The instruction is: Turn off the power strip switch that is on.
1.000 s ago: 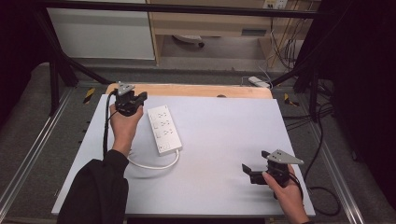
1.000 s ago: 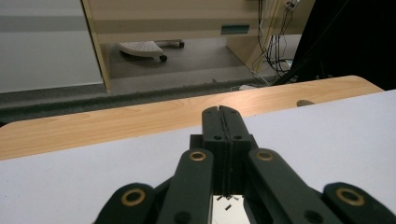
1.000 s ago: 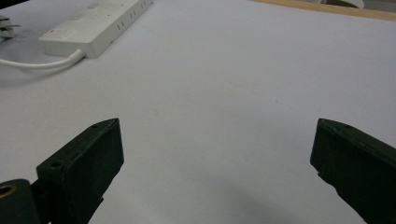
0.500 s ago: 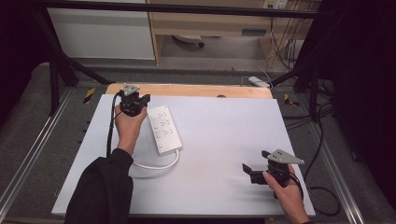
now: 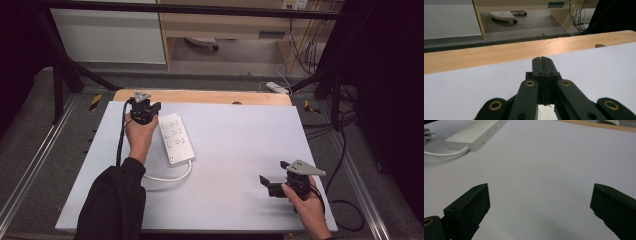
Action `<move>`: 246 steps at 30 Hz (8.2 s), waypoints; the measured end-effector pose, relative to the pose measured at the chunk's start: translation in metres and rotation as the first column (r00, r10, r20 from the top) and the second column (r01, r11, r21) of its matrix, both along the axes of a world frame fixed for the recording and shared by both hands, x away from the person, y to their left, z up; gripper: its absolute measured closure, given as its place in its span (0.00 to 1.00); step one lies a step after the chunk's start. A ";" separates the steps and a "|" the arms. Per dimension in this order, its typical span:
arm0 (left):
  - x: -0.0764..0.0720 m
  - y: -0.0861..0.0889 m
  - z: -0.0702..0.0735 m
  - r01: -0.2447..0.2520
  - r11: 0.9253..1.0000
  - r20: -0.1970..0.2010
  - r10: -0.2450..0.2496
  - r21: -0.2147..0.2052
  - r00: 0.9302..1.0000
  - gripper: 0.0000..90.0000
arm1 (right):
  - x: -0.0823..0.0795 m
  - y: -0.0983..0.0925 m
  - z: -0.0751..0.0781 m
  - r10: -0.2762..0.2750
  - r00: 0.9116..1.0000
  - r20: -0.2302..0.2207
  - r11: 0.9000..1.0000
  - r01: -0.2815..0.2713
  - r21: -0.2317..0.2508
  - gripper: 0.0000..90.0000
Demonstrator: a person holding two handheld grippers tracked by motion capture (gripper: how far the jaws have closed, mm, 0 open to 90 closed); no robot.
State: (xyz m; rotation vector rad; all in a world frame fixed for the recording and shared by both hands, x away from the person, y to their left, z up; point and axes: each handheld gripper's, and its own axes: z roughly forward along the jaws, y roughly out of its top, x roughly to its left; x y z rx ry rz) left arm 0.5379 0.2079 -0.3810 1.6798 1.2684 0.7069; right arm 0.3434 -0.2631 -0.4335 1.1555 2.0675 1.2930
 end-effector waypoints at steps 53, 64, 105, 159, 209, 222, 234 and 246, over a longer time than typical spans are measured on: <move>0.015 -0.003 -0.027 -0.044 0.999 -0.092 0.042 -0.021 0.995 1.00 | 0.002 0.001 -0.001 0.008 1.000 -0.010 1.000 -0.008 -0.010 0.04; 0.018 -0.003 -0.033 -0.055 0.998 -0.103 0.053 -0.019 0.993 1.00 | 0.002 0.001 -0.001 0.006 1.000 -0.010 1.000 -0.006 -0.009 0.04; -0.001 -0.001 -0.053 -0.041 0.999 -0.135 0.039 -0.012 0.990 1.00 | 0.002 0.002 0.000 0.007 1.000 -0.014 1.000 -0.008 -0.009 0.04; 0.002 -0.005 -0.059 -0.019 1.000 -0.131 0.021 0.014 0.991 1.00 | 0.002 0.002 -0.001 0.018 1.000 -0.024 1.000 -0.019 -0.009 0.04; 0.001 -0.006 -0.057 -0.008 1.000 -0.111 0.009 0.011 0.994 1.00 | 0.003 0.002 0.000 0.021 1.000 -0.022 1.000 -0.021 -0.005 0.03; -0.007 -0.001 -0.040 -0.012 1.000 -0.079 0.009 -0.028 0.997 1.00 | 0.003 0.002 0.000 0.020 1.000 -0.021 1.000 -0.020 -0.007 0.03; -0.019 0.004 -0.020 0.016 0.999 -0.018 -0.016 -0.048 1.000 0.84 | 0.002 0.002 0.000 0.024 1.000 -0.020 1.000 -0.024 -0.009 0.03; -0.033 0.000 -0.006 0.068 0.996 0.018 -0.067 -0.063 0.998 0.40 | 0.002 0.002 0.001 0.029 0.999 -0.019 1.000 -0.029 -0.008 0.03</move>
